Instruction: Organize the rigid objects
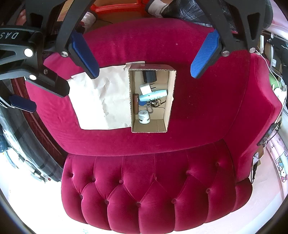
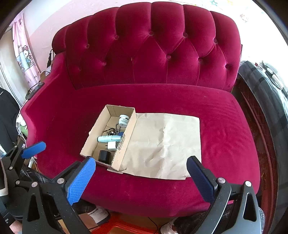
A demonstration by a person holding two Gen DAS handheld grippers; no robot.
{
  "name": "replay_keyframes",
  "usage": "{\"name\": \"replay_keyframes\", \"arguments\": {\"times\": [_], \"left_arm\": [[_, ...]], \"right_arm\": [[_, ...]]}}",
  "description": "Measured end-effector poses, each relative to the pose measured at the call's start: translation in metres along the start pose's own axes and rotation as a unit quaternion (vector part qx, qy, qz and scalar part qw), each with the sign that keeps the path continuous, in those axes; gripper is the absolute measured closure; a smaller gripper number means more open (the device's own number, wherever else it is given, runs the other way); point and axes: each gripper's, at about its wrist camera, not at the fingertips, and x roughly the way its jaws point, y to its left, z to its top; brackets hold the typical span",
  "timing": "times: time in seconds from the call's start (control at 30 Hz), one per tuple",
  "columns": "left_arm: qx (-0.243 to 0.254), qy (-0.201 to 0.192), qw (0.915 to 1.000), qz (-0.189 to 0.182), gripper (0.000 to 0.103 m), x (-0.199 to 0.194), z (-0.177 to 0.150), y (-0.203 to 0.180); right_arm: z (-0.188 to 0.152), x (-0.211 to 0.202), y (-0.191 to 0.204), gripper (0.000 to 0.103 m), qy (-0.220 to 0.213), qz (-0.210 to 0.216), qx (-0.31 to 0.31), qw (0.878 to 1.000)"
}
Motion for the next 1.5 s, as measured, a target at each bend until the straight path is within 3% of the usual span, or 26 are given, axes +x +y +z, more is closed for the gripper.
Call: {"name": "replay_keyframes", "arguments": {"times": [1.5], "left_arm": [[0.001, 0.01, 0.9999, -0.005, 0.0, 0.0101, 0.0005, -0.0037]], "right_arm": [[-0.0008, 0.0066, -0.0052, 0.0, -0.002, -0.002, -0.005, 1.0]]}}
